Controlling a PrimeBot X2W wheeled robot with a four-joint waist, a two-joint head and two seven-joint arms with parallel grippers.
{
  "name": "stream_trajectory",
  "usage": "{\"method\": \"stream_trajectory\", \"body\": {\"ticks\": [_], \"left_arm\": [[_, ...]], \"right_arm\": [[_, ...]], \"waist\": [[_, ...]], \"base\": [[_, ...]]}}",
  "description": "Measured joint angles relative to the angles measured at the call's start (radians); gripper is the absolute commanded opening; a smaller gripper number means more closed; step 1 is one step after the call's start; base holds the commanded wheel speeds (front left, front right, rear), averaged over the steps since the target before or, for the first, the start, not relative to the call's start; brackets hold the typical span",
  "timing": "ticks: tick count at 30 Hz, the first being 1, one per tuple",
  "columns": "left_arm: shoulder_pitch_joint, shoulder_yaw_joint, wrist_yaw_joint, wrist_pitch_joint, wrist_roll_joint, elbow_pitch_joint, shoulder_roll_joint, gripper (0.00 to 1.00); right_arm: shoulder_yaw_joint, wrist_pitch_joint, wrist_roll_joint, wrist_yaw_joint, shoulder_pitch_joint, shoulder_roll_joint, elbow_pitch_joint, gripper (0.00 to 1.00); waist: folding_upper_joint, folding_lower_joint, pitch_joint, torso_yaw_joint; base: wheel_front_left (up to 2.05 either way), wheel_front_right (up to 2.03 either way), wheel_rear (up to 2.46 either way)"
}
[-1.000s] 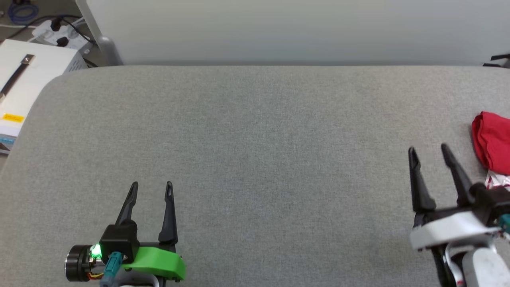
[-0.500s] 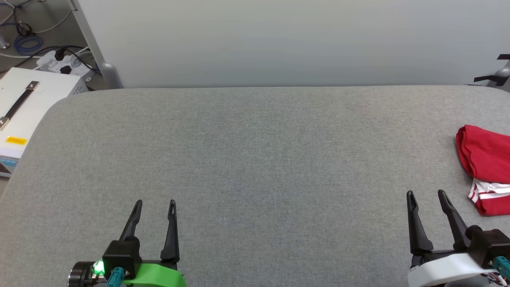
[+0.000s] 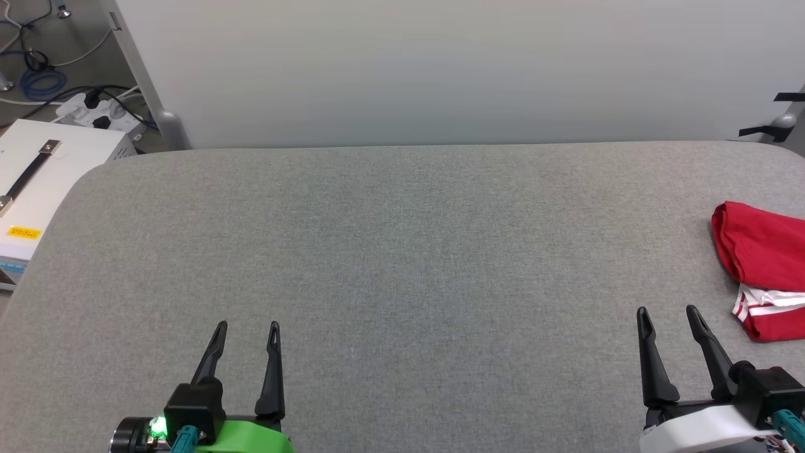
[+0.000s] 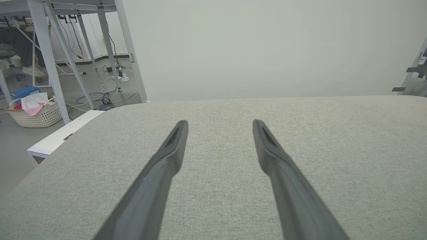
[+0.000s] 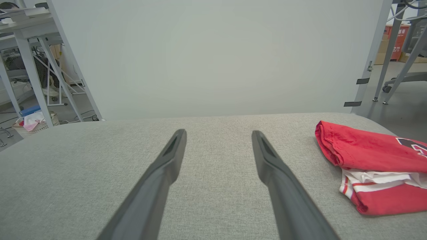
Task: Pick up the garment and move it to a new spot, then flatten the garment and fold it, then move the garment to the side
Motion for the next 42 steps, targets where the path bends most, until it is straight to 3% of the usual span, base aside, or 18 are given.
{"method": "stream_trajectory", "body": {"ticks": [5,6,42], "left_arm": [[0.000,0.001,0.000,0.000,0.000,0.002,0.000,1.00],[0.001,0.001,0.000,0.000,0.000,0.002,0.000,0.00],[-0.006,0.004,0.002,0.063,0.007,-0.006,0.000,0.00]], "right_arm": [[0.003,0.000,0.000,0.000,0.001,0.001,0.000,1.00],[0.003,0.000,0.000,0.000,0.001,0.001,0.000,0.00],[0.005,0.060,-0.034,0.000,-0.007,0.002,0.001,0.00]], "waist": [[0.0000,0.0000,0.004,0.001],[0.0000,0.0000,0.005,0.001],[0.0000,0.0000,0.005,0.000]], "base": [[0.00,0.00,0.00],[0.00,0.00,0.00],[0.00,0.00,0.00]]}}
